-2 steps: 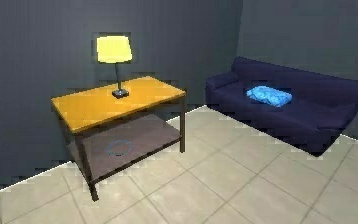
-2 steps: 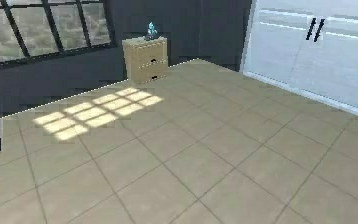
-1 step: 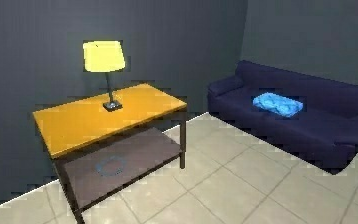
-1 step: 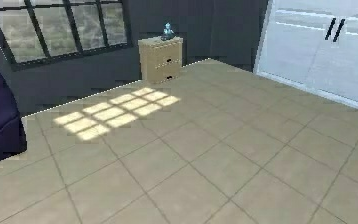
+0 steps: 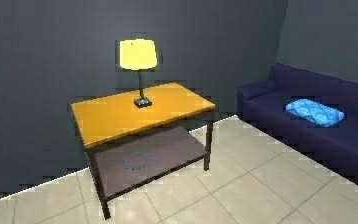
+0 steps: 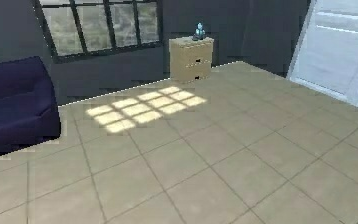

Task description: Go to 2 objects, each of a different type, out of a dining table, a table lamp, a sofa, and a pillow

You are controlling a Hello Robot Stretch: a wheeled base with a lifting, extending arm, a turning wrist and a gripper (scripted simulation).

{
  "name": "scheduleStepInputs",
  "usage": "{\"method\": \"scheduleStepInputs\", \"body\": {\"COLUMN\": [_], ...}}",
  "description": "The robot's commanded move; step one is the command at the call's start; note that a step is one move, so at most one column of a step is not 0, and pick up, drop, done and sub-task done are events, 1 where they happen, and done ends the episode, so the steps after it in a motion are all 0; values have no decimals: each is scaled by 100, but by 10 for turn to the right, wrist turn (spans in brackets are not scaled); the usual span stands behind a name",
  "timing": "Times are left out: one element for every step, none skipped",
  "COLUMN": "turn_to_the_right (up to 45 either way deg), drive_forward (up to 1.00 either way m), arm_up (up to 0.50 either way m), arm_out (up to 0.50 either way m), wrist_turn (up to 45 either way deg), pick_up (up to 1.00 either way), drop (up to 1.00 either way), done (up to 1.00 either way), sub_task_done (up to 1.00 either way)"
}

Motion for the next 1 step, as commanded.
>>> {"method": "scheduleStepInputs", "body": {"turn_to_the_right": [0], "drive_forward": [60], "arm_up": [0], "arm_out": [0], "wrist_turn": [0], "pick_up": [0], "drop": [0], "done": [0], "sub_task_done": [0]}}
